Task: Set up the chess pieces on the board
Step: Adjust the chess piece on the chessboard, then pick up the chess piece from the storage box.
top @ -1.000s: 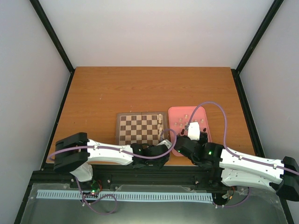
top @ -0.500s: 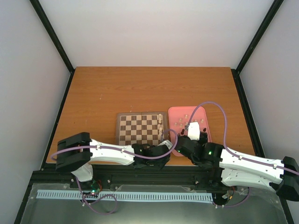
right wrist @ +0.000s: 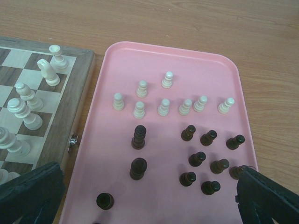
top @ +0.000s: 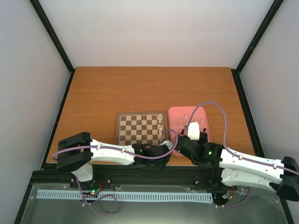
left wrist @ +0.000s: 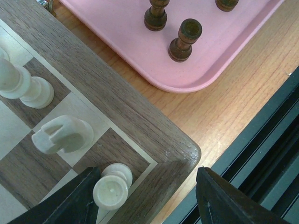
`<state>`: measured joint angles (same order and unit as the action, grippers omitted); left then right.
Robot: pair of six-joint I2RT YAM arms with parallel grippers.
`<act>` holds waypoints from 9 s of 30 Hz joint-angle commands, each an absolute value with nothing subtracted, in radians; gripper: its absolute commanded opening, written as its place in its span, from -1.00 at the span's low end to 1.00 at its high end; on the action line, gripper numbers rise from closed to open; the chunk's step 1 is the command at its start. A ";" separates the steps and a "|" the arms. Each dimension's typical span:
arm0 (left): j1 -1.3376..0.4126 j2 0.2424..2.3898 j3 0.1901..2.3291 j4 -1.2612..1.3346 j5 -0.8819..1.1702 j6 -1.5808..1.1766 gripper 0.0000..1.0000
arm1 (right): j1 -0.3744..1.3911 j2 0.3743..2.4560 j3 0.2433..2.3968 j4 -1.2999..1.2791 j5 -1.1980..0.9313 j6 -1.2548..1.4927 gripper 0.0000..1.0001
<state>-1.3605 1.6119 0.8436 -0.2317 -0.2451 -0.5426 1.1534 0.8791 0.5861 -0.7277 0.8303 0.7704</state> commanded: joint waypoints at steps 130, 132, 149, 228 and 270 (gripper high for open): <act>-1.376 1.586 0.793 -0.171 -0.404 -0.561 0.30 | 1.154 0.920 0.583 -0.677 0.838 0.757 1.00; -1.376 1.586 0.794 -0.172 -0.408 -0.563 0.29 | 1.154 0.923 0.584 -0.677 0.838 0.757 1.00; -1.377 1.584 0.792 -0.190 -0.464 -0.578 0.30 | 1.154 0.940 0.587 -0.671 0.833 0.752 1.00; -0.296 1.747 1.489 -0.364 0.001 -0.156 0.63 | 0.381 1.704 1.113 -0.513 0.246 0.287 -0.13; -0.295 1.765 1.489 -0.365 -0.009 -0.178 0.64 | 0.342 1.764 1.073 -0.488 0.123 0.284 -0.53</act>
<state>-0.3027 1.7634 1.4513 -0.3656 -0.0074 -0.1787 0.3508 1.7733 1.0798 -0.4816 0.1368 0.2775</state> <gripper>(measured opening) 0.818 0.232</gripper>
